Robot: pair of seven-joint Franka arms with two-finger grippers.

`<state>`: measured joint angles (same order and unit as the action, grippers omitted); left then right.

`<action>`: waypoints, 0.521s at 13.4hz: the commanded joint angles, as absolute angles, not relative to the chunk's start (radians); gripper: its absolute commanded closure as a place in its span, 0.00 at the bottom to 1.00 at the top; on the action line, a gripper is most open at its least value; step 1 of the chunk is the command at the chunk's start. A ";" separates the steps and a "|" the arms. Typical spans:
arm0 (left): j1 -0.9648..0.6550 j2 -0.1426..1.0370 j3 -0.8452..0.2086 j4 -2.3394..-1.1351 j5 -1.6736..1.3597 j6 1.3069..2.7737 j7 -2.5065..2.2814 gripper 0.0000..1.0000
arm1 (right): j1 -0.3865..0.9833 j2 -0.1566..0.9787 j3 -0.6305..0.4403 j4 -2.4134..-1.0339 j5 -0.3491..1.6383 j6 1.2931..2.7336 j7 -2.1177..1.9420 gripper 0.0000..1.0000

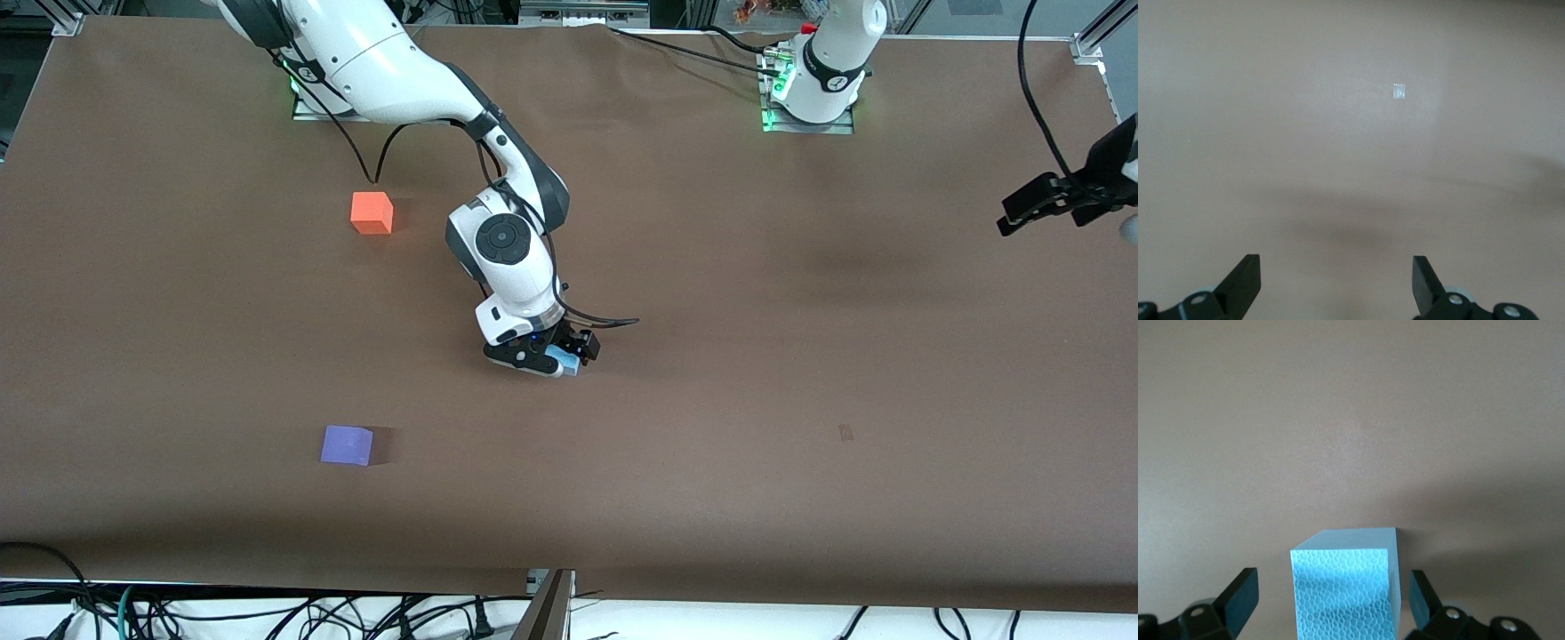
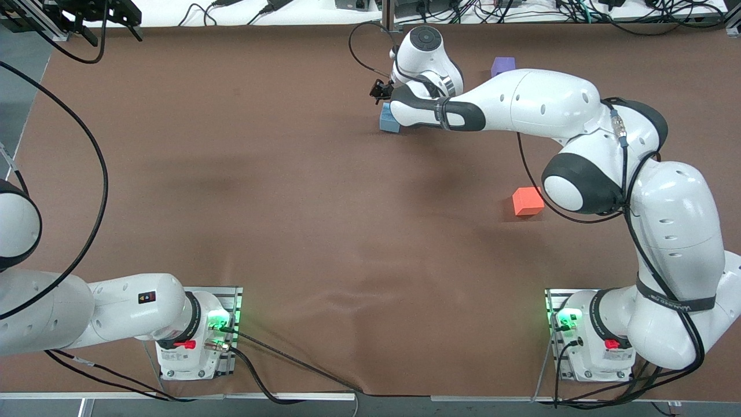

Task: Place blue block between orange and purple blocks
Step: 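Close the right gripper on the light blue cube and lift it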

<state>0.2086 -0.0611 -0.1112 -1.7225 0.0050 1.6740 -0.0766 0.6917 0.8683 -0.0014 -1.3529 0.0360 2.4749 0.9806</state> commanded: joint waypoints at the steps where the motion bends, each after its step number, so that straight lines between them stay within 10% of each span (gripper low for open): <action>1: 0.210 -0.020 -0.121 -1.655 0.026 1.649 -0.094 0.00 | 0.704 0.902 -0.014 -1.322 0.021 2.476 1.000 0.00; 2: 0.209 -0.018 -0.121 -1.654 0.026 1.648 -0.095 0.00 | 0.704 0.910 -0.014 -1.322 0.021 2.476 1.000 0.02; 5: 0.210 -0.018 -0.121 -1.654 0.023 1.647 -0.095 0.00 | 0.700 0.910 -0.014 -1.321 0.021 2.479 0.985 0.59; 7: 0.209 -0.018 -0.123 -1.652 0.020 1.647 -0.095 0.00 | 0.696 0.908 -0.014 -1.321 0.023 2.479 0.979 0.80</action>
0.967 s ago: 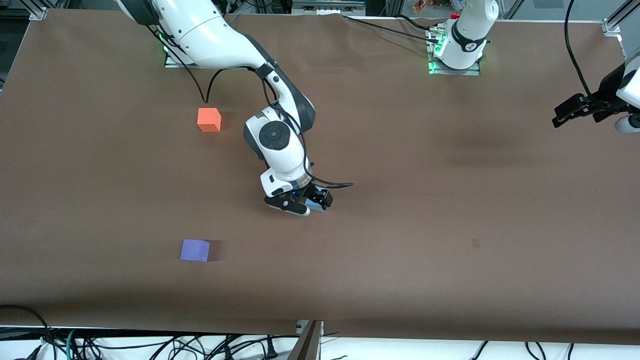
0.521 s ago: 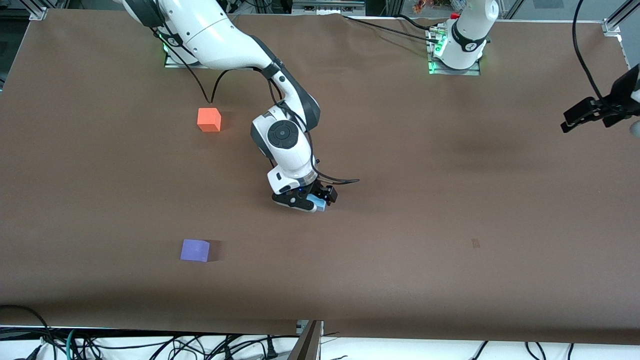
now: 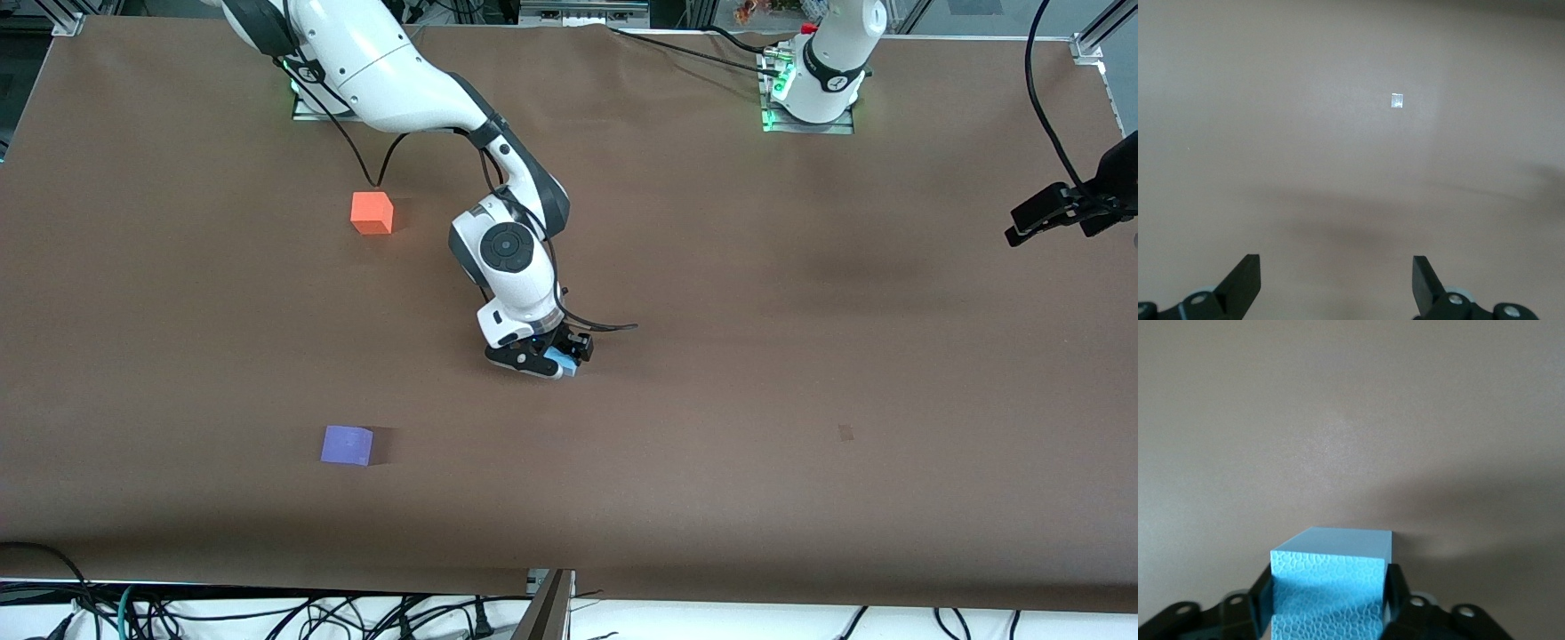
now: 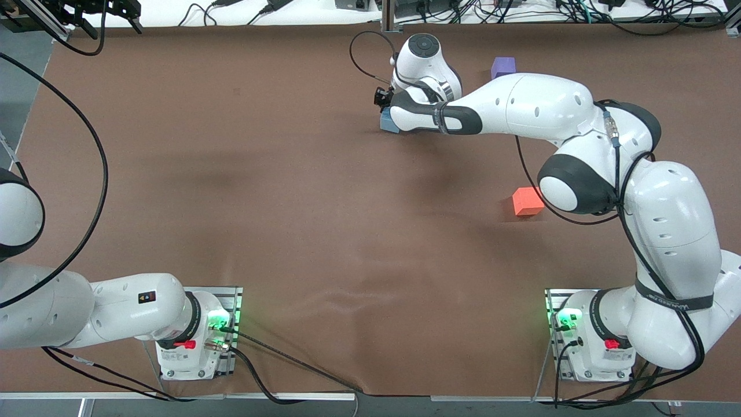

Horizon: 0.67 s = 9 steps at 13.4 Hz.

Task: Place blue block between orange and purple blocks
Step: 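Close the right gripper on the light blue cube and lift it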

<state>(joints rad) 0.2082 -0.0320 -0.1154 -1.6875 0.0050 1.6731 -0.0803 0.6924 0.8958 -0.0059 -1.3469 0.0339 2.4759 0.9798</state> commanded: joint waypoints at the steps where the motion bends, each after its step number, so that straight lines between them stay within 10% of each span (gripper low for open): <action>1: 0.207 -0.018 -0.123 -1.651 0.018 1.647 -0.095 0.00 | 0.696 0.907 -0.014 -1.319 0.023 2.477 0.977 0.82; 9: 0.193 -0.020 -0.132 -1.632 0.018 1.647 -0.095 0.00 | 0.603 0.803 -0.015 -1.307 0.028 2.250 0.760 0.82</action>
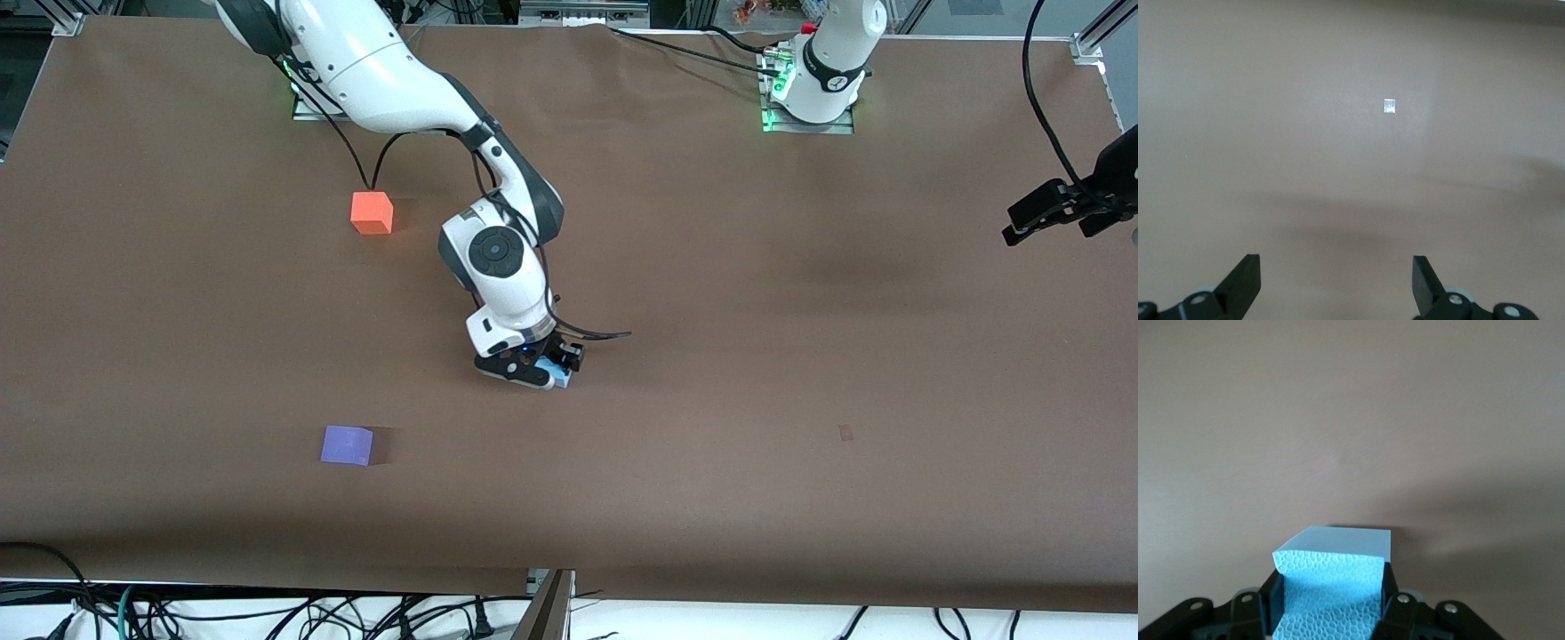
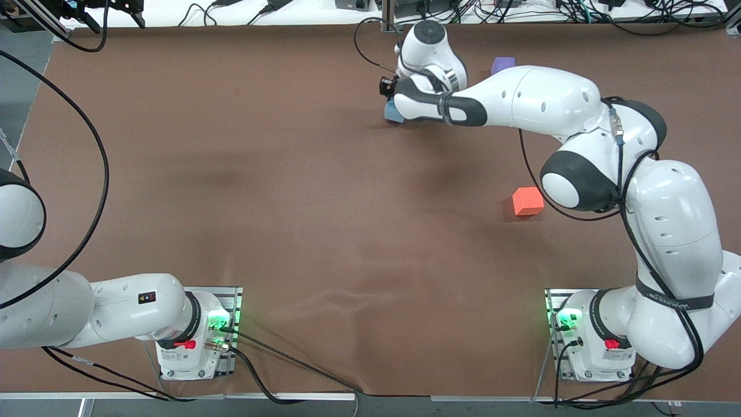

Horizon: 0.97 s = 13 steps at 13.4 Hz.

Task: Place blue block between orange and purple blocks
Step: 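Carry the cube with the right gripper into the gap between orange and purple cubes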

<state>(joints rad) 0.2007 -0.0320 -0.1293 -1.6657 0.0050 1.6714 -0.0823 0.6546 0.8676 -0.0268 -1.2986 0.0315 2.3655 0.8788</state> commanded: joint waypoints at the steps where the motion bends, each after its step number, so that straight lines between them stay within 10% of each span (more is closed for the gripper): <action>1: 0.195 -0.020 -0.146 -1.631 0.018 1.647 -0.095 0.00 | 0.577 0.764 -0.015 -1.312 0.032 2.188 0.691 0.82; 5: 0.196 -0.020 -0.146 -1.631 0.020 1.647 -0.095 0.00 | 0.535 0.661 -0.124 -1.373 0.031 1.997 0.489 0.82; 13: 0.204 -0.018 -0.146 -1.632 0.020 1.647 -0.095 0.00 | 0.396 0.442 -0.202 -1.803 0.121 2.144 0.060 0.82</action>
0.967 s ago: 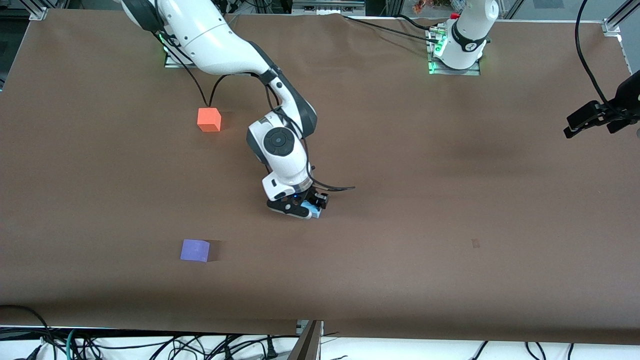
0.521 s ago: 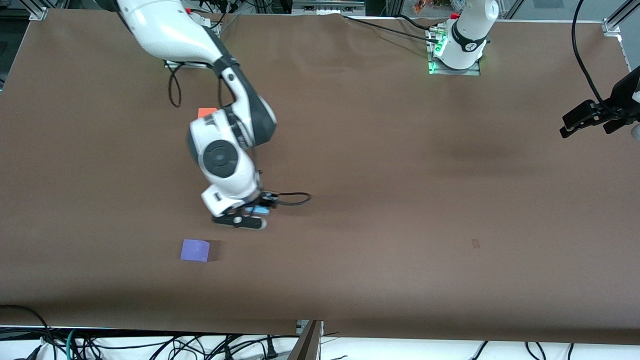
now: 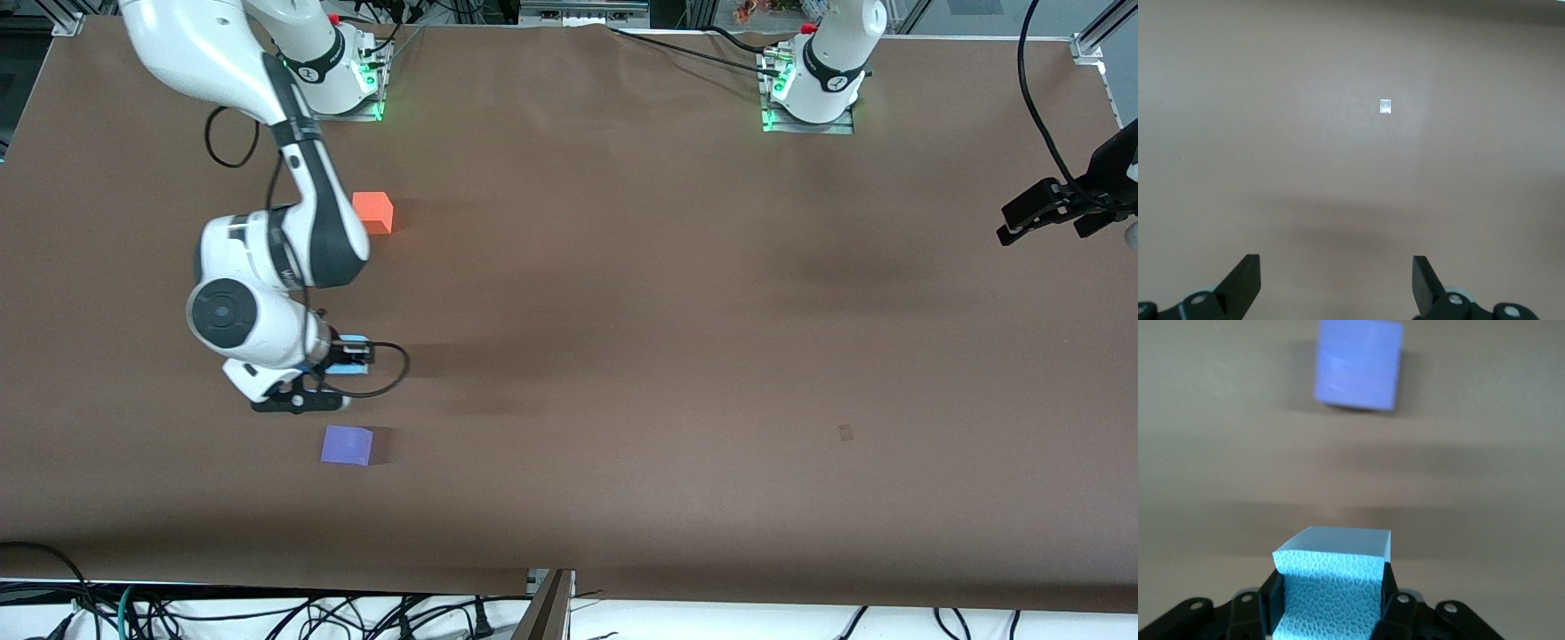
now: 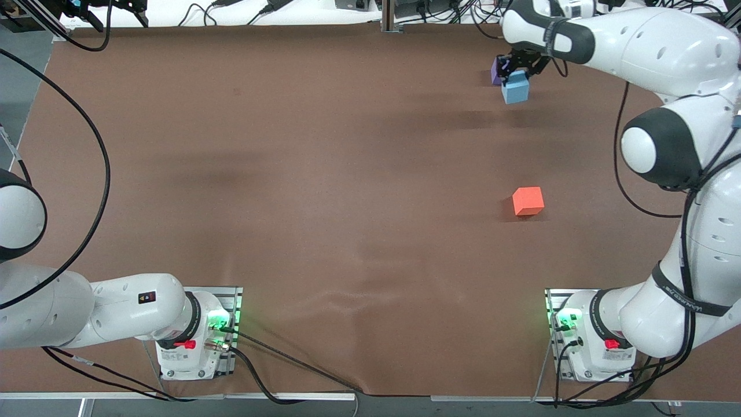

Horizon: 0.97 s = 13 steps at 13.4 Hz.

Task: Place blue block between orange and purple blocks
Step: 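Carry the cube with the right gripper into the gap between orange and purple cubes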

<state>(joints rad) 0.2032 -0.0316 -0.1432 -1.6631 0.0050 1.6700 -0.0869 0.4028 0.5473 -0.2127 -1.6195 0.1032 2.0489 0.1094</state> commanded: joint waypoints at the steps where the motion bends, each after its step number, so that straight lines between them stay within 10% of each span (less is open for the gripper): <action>1: 0.206 -0.018 -0.146 -1.632 0.020 1.647 -0.095 0.00 | 0.396 0.414 -0.202 -1.886 0.121 2.217 0.055 0.82; 13: 0.210 -0.018 -0.144 -1.640 0.020 1.640 -0.095 0.00 | 0.396 0.416 -0.192 -2.103 0.278 2.480 0.051 0.82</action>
<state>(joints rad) 0.2074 -0.0301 -0.1426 -1.6630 0.0050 1.6635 -0.0892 0.3951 0.4488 -0.2006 -2.0566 0.2324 2.4508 0.0743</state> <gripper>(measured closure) 0.000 0.432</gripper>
